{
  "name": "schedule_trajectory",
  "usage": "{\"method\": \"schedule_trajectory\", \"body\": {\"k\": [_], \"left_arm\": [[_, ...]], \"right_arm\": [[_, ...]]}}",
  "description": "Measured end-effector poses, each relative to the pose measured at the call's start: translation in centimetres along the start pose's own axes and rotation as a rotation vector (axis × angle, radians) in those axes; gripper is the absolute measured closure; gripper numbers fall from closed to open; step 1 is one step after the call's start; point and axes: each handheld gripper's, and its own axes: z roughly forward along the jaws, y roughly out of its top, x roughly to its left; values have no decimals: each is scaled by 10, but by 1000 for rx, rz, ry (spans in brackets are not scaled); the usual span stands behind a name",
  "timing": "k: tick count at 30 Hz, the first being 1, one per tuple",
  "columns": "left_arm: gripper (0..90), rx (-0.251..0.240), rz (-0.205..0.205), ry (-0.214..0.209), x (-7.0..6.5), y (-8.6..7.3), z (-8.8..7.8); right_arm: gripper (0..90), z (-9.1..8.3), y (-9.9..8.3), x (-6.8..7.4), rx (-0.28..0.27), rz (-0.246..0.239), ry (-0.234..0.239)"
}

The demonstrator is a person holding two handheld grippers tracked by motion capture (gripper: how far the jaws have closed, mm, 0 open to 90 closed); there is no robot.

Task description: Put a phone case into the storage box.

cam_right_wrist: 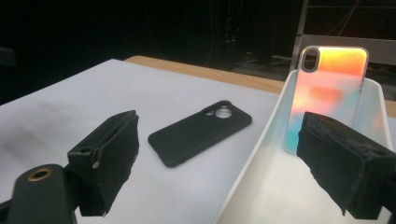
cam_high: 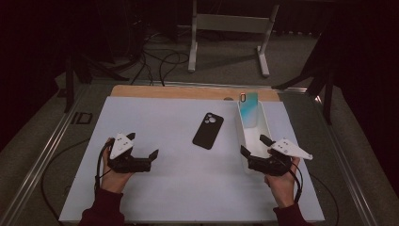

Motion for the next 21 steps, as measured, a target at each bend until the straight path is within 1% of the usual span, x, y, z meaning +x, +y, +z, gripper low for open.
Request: {"method": "schedule_trajectory", "body": {"k": [4, 6, 10, 14, 17, 21], "left_arm": [[0, 6, 23, -21, -8, 10, 15], [0, 8, 30, -30, -12, 15, 22], [0, 15, 30, -46, -21, 26, 40], [0, 30, 49, -63, -30, 33, 56], [0, 42, 51, -73, -37, 37, 70], [0, 59, 44, -70, -44, 39, 87]], "right_arm": [[123, 0, -2, 1, 1, -10, -3], [122, 0, -2, 2, 2, -12, -8], [122, -1, -2, 2, -4, -7, -5], [122, -2, -2, 1, -7, -5, -10], [120, -4, -1, 1, -11, 0, -14], [119, -4, -1, 0, -14, 3, -14]]}}
